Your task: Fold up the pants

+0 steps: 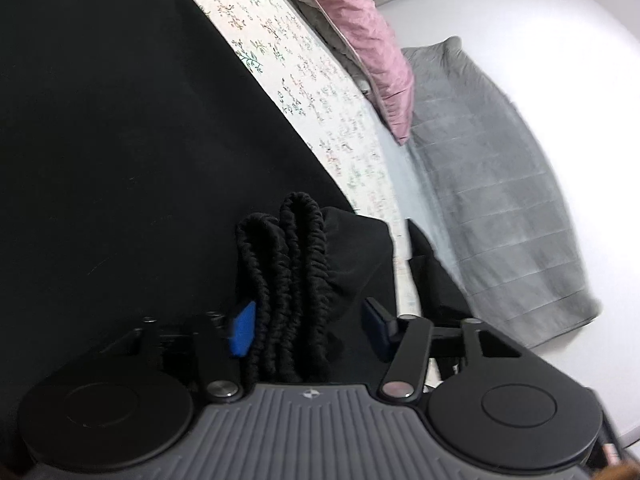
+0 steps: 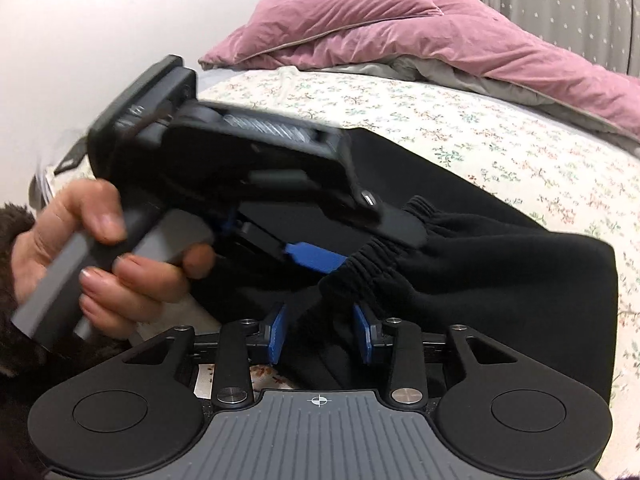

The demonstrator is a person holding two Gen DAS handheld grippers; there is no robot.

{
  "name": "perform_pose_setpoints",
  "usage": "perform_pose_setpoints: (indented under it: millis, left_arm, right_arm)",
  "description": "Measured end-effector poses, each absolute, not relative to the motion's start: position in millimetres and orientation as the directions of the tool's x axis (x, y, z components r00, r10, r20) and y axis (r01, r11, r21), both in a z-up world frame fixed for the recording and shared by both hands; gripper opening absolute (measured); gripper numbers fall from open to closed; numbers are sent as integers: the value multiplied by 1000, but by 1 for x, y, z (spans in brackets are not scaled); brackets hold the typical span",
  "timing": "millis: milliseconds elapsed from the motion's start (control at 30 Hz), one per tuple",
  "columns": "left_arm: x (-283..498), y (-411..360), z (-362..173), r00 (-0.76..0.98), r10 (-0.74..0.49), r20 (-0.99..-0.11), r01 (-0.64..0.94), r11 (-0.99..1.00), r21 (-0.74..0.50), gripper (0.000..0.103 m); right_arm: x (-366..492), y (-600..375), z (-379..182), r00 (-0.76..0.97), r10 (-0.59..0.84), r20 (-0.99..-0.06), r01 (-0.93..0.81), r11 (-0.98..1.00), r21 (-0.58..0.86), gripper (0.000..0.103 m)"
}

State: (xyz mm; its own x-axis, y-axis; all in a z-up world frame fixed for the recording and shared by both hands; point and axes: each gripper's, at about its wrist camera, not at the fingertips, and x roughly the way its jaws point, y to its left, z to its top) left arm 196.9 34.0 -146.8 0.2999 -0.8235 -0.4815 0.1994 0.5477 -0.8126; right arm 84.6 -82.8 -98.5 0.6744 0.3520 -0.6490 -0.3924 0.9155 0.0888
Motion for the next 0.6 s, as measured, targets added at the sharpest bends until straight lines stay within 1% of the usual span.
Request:
perform_pose_setpoints:
  millis: [33,67,100,167,200,233,267,300,367,467,600]
  left_arm:
    - [197,30,-146,307,-809,-501,200,570,-797,67]
    - [198,28,-145,319,-791,-522,200,595,-779,53]
    - [197,26,-144,336,-769,-543,196,621,-759,49]
    - [195,27,-139,355,-750,-558,201,644,-738,48]
    - [193,28,-133,368,-735,-570,216,663,-716,47]
    - [190,29,-126,386,-720,-577,240,682,-691,47]
    - [187,31,-119,406,-705,-581,261,699,-666,47]
    - [185,33,-112,429,-689,-584,279,716,-640,47]
    - [184,42,-98,465,-651,-600,304,754,-582,47]
    - [185,63,-83,503,-595,-627,300,800,-519,47]
    - [191,106,-64,553,-526,-647,265,847,-462,47]
  right_arm:
    - [86,-84,-98,671,357,-649,-393,915,97,36]
    - [86,-84,-98,671,358,-650,-394,914,97,36]
    - [85,-84,-97,670,358,-651,-397,913,93,38]
    - [81,-86,-94,673,354,-649,-396,914,87,38]
    - [77,-88,-93,672,358,-649,-396,913,94,43]
    - [74,-91,-89,673,369,-641,-395,912,111,48]
    - [70,-95,-85,683,375,-627,-388,913,124,61]
    - [66,-100,-80,695,380,-611,-379,915,137,69]
    - [59,-113,-70,715,392,-578,-361,916,174,70]
    - [62,-130,-62,737,385,-555,-314,923,224,70]
    - [77,-140,-67,767,316,-558,-220,947,234,70]
